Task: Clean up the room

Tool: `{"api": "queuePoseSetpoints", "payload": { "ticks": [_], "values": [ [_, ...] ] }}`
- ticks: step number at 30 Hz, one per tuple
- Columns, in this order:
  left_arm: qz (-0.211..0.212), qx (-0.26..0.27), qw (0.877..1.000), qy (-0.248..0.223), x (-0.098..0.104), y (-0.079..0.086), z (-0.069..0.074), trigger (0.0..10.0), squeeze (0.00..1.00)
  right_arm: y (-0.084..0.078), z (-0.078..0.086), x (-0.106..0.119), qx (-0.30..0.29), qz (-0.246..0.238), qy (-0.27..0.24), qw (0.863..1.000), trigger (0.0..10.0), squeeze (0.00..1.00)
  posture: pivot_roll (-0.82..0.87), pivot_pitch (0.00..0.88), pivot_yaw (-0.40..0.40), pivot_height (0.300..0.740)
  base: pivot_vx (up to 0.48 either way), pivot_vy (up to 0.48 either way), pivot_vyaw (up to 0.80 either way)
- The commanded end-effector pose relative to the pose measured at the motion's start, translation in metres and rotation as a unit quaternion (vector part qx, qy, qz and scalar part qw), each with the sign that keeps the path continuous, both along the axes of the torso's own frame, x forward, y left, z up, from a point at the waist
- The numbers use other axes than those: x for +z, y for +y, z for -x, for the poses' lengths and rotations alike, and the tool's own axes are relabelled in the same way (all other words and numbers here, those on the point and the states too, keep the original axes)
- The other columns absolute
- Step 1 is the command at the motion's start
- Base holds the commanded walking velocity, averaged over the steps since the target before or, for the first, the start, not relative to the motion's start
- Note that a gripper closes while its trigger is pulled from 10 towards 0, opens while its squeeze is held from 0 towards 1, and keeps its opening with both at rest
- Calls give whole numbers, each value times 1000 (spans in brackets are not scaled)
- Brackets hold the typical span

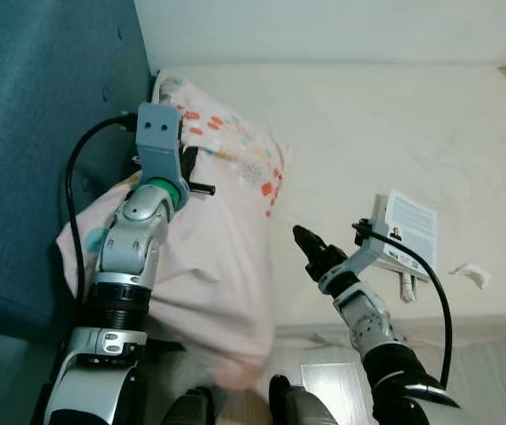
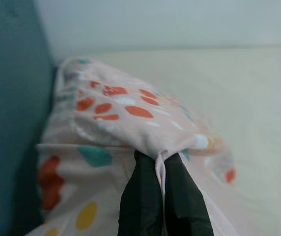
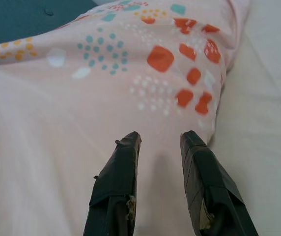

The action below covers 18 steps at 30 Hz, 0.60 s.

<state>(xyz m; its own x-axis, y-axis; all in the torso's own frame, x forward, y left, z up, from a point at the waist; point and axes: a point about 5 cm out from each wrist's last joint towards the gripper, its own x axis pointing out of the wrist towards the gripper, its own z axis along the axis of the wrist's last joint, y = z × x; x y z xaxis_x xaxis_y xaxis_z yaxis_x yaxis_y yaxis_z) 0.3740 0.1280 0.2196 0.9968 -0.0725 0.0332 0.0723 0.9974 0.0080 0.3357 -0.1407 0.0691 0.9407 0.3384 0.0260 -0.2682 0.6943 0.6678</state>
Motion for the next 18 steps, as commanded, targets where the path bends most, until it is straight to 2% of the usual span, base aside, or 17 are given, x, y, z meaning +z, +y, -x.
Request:
{"api": "queuePoseSetpoints", "payload": {
  "ticks": [1, 3, 5, 7, 8, 9, 10, 11, 13, 15, 17, 18],
  "values": [
    [0, 27, 998, -63, 24, -1, -2, 10000, 0, -1, 5, -7, -4, 3, 10, 1000, 10000, 0, 93, 169, 33, 740, 0, 0, 0],
    [7, 50, 994, -94, 36, -1, -3, 10000, 0, -1, 6, -7, -4, 4, 11, 1000, 10000, 0, 88, 168, 29, 740, 0, 0, 0],
    [9, 91, 983, -158, 62, 1, -4, 10000, 0, -1, 6, -8, -2, 6, 11, 1000, 10000, 0, 86, 168, 27, 740, 0, 0, 0],
    [9, 91, 983, -158, 62, 1, -4, 10000, 0, -1, 6, -8, -2, 6, 11, 1000, 10000, 0, 86, 168, 27, 740, 0, 0, 0],
    [-8, 128, 972, -195, 77, 4, -5, 10000, 0, -1, 7, -8, -1, 7, 11, 1000, 10000, 0, 81, 168, 25, 740, 0, 0, 0],
    [-16, 151, 966, -210, 85, 7, -7, 10000, 0, 0, 7, -7, 0, 7, 11, 1000, 10000, 0, 77, 168, 26, 740, 0, 0, 0],
    [-16, 151, 966, -210, 85, 7, -7, 10000, 0, 0, 7, -7, 0, 7, 11, 1000, 10000, 0, 77, 168, 26, 740, 0, 0, 0],
    [-21, 171, 960, -222, 91, 9, -8, 10000, 0, 0, 7, -7, 1, 8, 10, 1000, 10000, 0, 76, 168, 25, 740, 0, 0, 0],
    [-21, 171, 960, -222, 91, 9, -8, 10000, 0, 0, 7, -7, 1, 8, 10, 1000, 10000, 0, 76, 168, 25, 740, 0, 0, 0],
    [-45, 216, 943, -250, 103, 16, -10, 10000, 0, 2, 8, -7, 3, 8, 9, 1000, 10000, 0, 64, 174, 27, 740, 0, 0, 0],
    [-45, 216, 943, -250, 103, 16, -10, 10000, 0, 2, 8, -7, 3, 8, 9, 1000, 10000, 0, 64, 174, 27, 740, 0, 0, 0],
    [-72, 256, 928, -259, 105, 22, -10, 10000, 0, 2, 9, -8, 4, 9, 9, 1000, 10000, 0, 61, 177, 28, 740, 0, 0, 0]
  ]
}}
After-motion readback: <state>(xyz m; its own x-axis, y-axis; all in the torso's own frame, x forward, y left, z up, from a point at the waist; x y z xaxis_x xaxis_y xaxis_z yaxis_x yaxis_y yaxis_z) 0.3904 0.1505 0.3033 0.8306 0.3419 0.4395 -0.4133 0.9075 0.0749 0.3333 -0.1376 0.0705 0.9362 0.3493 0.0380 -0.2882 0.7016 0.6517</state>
